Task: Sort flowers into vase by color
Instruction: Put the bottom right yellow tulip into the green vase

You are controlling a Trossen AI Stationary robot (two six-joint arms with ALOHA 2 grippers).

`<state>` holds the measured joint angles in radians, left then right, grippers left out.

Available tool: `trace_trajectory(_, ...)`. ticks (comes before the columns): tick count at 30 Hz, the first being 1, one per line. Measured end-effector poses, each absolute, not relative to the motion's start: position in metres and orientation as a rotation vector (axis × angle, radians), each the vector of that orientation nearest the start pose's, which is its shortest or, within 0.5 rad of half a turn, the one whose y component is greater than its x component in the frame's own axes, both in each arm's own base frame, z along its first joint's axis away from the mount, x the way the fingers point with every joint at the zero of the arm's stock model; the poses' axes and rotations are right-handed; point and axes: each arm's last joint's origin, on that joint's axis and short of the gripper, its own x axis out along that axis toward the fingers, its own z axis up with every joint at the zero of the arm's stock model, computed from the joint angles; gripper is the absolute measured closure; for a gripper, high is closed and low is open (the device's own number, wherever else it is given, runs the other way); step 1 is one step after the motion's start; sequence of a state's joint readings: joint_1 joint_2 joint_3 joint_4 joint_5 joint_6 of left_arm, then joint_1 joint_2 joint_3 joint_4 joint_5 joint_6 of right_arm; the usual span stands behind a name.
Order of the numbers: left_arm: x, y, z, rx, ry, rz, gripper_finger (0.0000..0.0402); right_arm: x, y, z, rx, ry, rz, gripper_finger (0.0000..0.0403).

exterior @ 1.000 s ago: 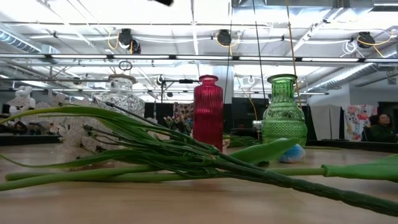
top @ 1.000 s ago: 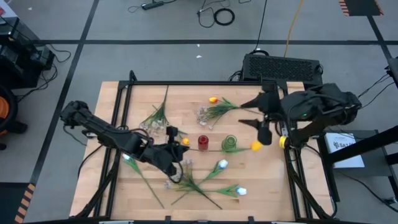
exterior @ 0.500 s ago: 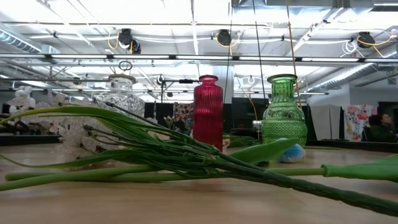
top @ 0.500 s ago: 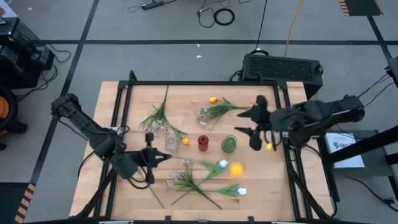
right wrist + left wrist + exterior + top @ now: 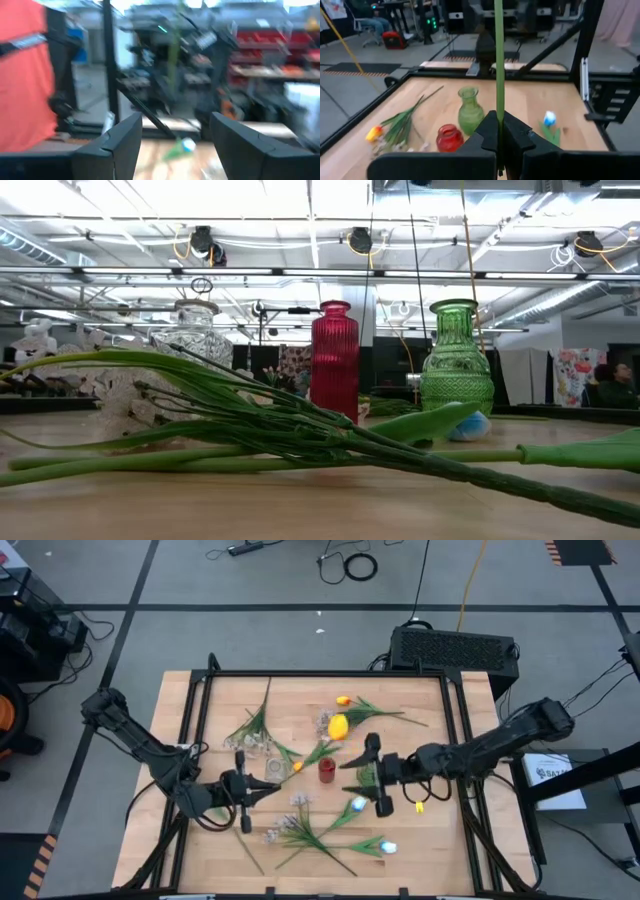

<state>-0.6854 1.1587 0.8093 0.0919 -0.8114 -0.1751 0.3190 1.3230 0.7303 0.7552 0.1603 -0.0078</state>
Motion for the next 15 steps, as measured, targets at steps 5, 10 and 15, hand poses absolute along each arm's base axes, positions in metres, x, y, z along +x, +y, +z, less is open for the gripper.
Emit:
trace_trajectory(5,0.213,-0.139,0.284,-0.040,0.095,0.079,0.0395,0.288,0.092,0.282,0.007,-0.335,0.185,0.0177)
trace_trajectory(10,0.223,-0.139,0.270,-0.036,0.104,0.083,0.0395,0.293,0.094,0.280,0.016,-0.468,0.174,0.0177)
trace_trajectory(15,0.240,-0.139,0.256,-0.031,0.113,0.081,0.0395,0.298,0.096,0.277,0.020,-0.452,0.172,0.0177)
